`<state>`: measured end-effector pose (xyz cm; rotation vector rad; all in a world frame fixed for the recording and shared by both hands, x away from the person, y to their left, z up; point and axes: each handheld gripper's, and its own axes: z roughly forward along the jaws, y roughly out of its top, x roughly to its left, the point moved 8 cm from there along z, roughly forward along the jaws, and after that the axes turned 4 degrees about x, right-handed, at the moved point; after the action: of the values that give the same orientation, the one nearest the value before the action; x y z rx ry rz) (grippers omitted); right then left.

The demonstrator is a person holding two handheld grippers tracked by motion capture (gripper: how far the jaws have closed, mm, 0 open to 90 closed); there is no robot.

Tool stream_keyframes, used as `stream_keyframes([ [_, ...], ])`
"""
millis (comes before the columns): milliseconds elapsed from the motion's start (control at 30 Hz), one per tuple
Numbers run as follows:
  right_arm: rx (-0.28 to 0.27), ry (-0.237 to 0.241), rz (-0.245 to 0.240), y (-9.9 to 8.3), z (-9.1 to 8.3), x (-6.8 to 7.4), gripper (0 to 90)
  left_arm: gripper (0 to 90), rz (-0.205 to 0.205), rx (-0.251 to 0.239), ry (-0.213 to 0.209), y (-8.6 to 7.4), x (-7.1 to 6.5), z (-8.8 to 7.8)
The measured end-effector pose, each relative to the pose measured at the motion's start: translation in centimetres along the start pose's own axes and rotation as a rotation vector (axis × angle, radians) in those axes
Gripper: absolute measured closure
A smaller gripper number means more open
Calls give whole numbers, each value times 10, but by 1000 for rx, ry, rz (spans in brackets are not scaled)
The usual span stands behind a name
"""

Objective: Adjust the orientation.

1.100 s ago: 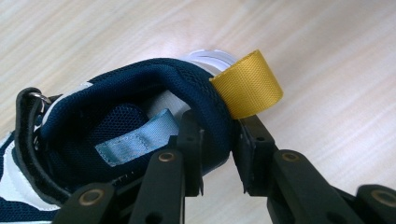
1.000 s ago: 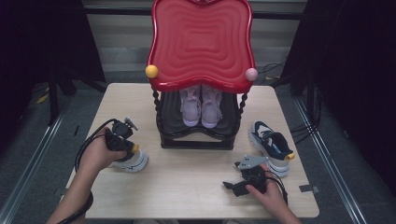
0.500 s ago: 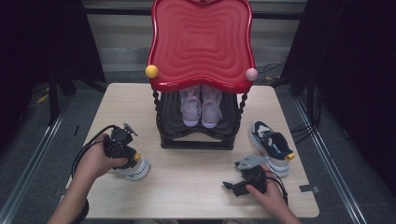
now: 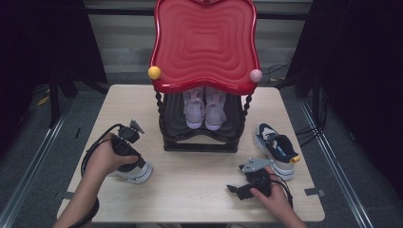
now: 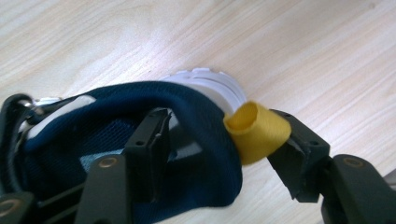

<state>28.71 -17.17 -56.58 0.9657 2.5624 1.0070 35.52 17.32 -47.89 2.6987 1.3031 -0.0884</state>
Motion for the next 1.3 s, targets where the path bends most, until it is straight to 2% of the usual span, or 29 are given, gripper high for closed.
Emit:
stream_keyframes([
  [200, 0, 0, 0, 0, 0, 0, 107, 391, -18, 1, 6, 4, -1, 5],
  [333, 0, 0, 0, 0, 0, 0, 107, 529, -13, 12, 27, 4, 1, 6],
  [400, 0, 0, 0, 0, 0, 0, 107, 576, -9, 14, 22, 3, 1, 6],
  [467, 1, -2, 2, 0, 0, 0, 107, 600, 12, 22, 24, 2, 0, 5],
  [600, 1, -2, 1, 0, 0, 0, 107, 687, 82, 34, 43, -2, -2, 2],
  [667, 1, -2, 1, 0, 0, 0, 107, 706, 132, 18, 58, -4, -3, 1],
  [733, 2, -2, -1, 0, 0, 0, 107, 718, 176, -11, 50, -4, -8, -1],
  [800, 2, -2, -1, 0, 0, 0, 107, 725, 241, 4, 56, -6, -12, -5],
  [867, 2, -2, -1, 0, 0, 0, 107, 724, 291, 23, 30, -10, -19, -6],
  [1000, 2, -2, -1, 0, 0, 0, 107, 714, 325, 20, -28, -16, -27, -4],
  [1067, 2, -2, -2, 0, 0, 0, 107, 708, 341, 31, -27, -19, -27, -3],
  [1133, 1, 0, -3, 0, 0, 0, 107, 703, 341, 30, -29, -19, -27, -2],
  [1200, 2, -2, -2, 0, 0, 0, 107, 691, 335, 29, -23, -19, -26, -3],
  [1233, 2, -2, -1, 0, 0, 0, 107, 683, 332, 44, -20, -20, -25, -2],
  [1300, 2, -2, -2, 0, 0, 0, 107, 634, 320, 47, -14, -19, -25, -2],
])
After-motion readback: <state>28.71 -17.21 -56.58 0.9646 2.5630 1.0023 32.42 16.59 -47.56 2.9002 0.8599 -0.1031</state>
